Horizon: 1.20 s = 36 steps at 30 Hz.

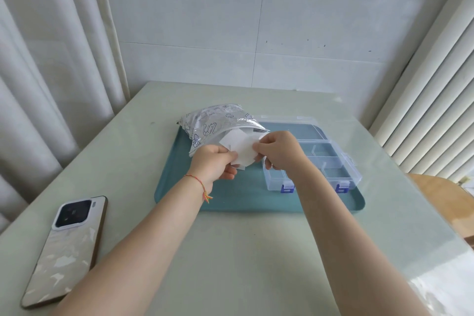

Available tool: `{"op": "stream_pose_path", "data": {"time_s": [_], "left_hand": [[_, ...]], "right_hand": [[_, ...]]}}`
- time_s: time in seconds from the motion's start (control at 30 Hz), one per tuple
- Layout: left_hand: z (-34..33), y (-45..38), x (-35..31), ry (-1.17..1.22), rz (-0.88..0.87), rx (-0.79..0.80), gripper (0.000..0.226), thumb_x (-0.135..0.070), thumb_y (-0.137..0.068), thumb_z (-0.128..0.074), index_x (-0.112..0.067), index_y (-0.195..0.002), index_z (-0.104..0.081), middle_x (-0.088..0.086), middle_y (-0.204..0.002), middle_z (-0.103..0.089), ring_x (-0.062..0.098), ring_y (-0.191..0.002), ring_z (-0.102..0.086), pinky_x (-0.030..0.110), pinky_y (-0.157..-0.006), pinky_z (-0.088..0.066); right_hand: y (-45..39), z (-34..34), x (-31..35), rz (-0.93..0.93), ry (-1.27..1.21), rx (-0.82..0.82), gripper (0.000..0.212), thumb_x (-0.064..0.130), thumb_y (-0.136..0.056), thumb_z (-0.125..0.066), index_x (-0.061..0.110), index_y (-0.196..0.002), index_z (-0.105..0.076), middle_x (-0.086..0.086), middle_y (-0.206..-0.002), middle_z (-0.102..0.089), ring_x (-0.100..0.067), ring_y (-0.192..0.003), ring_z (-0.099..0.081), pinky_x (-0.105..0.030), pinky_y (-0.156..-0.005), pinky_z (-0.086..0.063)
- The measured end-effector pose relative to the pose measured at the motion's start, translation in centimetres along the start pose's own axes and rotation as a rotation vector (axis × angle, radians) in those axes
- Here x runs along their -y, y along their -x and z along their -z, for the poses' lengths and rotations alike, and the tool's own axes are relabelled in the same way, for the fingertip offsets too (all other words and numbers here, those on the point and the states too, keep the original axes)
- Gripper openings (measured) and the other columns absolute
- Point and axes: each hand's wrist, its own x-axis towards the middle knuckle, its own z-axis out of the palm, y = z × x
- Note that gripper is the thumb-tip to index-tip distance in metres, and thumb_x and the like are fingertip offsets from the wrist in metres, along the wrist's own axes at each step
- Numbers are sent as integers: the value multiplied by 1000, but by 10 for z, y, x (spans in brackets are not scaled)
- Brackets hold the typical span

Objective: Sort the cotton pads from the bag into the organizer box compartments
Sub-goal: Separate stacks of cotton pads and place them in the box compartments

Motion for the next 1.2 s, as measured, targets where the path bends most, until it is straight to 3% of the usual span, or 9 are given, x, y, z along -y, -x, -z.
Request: {"op": "stream_pose_path", "data": {"time_s": [0.17, 0.3, 0.37, 0.47, 0.6, 0.77, 0.97, 1.13, 1.2], "left_hand": [[5, -3, 2, -72, 14, -35, 19, -2, -90, -60, -4, -72, -54, 13, -64, -57, 18, -41, -57, 24, -42, -51], [6, -6, 3, -128, -11, -60, 16, 0, -87, -60, -6, -74, -52, 8, -73, -46, 19, -50, -54, 29, -48, -57], [8, -8, 4, -191, -39, -63, 6, 1, -85, -59, -1, -80, -57, 9, -77, -51, 22, -59, -59, 31, -49, -58], [8, -8, 0, -274, -53, -26, 12, 2, -85, -56, 0, -92, -65, 8, -86, -61, 24, -67, -62, 27, -47, -56], [4, -8, -12, -297, -42, 139, 20, 3, -89, -54, -2, -103, -68, 10, -92, -66, 21, -71, -63, 28, -49, -56], [-3, -6, -19, -233, -31, 274, 11, 3, -91, -53, -2, -86, -61, 11, -76, -60, 18, -56, -60, 30, -53, -57], [-2, -2, -20, -111, 12, 393, 14, 3, -95, -50, 3, -100, -63, 16, -87, -66, 22, -64, -67, 27, -55, -56], [-2, -1, -24, -36, 27, 403, 14, -5, -96, -49, -1, -90, -61, 17, -84, -61, 24, -64, -66, 32, -55, -57], [0, -1, -22, -95, -26, 414, 10, -5, -95, -55, -6, -90, -64, 10, -81, -64, 18, -64, -65, 32, -59, -59]], "right_hand": [[-1, 10, 1, 4, 11, -95, 13, 13, -84, -55, 5, -88, -64, -2, -62, -65, -4, -34, -46, -20, -47, -36], [0, 18, 2, 26, -5, -87, 7, 11, -82, -54, 13, -84, -60, -3, -62, -62, -5, -31, -45, -24, -48, -36], [-1, 25, 1, 45, -28, -91, 8, 9, -82, -53, 12, -84, -60, 0, -65, -60, -8, -34, -47, -22, -46, -35], [2, 39, 0, 45, -60, 12, 11, 6, -84, -53, 8, -86, -63, 2, -57, -53, -12, -38, -40, -18, -42, -32], [5, 51, -5, 118, -122, 223, 14, 3, -86, -54, 10, -84, -67, 6, -57, -52, -17, -51, -36, -22, -48, -29], [4, 51, -9, 205, -167, 387, 14, 9, -85, -59, 10, -90, -72, -2, -76, -58, -21, -67, -40, -24, -53, -36], [5, 44, -4, 242, -164, 299, 9, 5, -89, -68, 10, -96, -71, 0, -76, -63, -16, -50, -45, -24, -51, -38], [5, 31, 2, 283, 44, 154, 8, 12, -84, -72, 19, -84, -68, 4, -79, -67, -6, -45, -48, -14, -49, -39], [4, 28, 3, 314, 100, 122, 10, 15, -84, -74, 22, -82, -68, 3, -82, -67, 0, -46, -47, -11, -51, -40]]}}
